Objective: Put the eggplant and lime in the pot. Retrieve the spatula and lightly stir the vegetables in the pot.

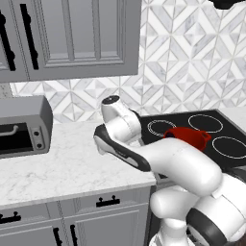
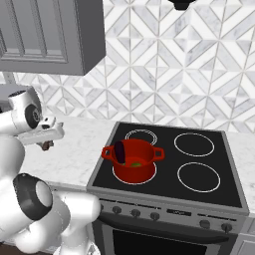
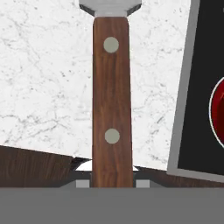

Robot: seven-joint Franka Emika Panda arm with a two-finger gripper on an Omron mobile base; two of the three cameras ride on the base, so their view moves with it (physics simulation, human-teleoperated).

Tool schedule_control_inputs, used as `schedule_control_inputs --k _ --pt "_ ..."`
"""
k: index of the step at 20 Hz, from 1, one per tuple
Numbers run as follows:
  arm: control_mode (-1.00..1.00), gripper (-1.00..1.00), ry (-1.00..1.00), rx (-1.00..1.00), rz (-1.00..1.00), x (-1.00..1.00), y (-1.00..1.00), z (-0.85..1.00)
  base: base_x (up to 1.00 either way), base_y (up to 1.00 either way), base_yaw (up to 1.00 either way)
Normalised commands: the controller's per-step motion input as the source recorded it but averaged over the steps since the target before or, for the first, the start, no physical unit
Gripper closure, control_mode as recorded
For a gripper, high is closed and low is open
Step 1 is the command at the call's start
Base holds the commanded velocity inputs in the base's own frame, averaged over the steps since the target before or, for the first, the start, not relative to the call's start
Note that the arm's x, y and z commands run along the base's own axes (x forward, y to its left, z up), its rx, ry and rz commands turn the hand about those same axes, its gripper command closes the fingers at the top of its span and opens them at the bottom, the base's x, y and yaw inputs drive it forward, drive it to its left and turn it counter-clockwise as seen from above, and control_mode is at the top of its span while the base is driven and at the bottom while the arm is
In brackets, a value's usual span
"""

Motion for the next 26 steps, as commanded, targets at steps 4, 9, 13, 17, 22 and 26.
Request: schedule_control_inputs --k 4,9,13,17,22,26 --pt "-1.00 1.00 0.04 -0.27 0.17 -0.10 -0.68 0.78 0.00 0.00 0.00" --pt "-1.00 1.00 0.16 -0.26 0.18 0.00 -0.75 0.60 0.00 0.00 0.00" --pt "-1.00 1.00 0.20 -0.12 0.08 0.00 -0.94 0.46 0.00 0.00 0.00" --pt "-1.00 1.00 0.26 0.00 0.00 0.00 -0.99 0.41 0.00 0.00 0.00" --pt "-1.00 1.00 0.31 -0.01 0.03 0.00 -0.97 0.33 0.00 0.00 0.00" --pt "-1.00 1.00 0.32 -0.01 0.07 0.00 -1.00 0.09 0.00 0.00 0.00"
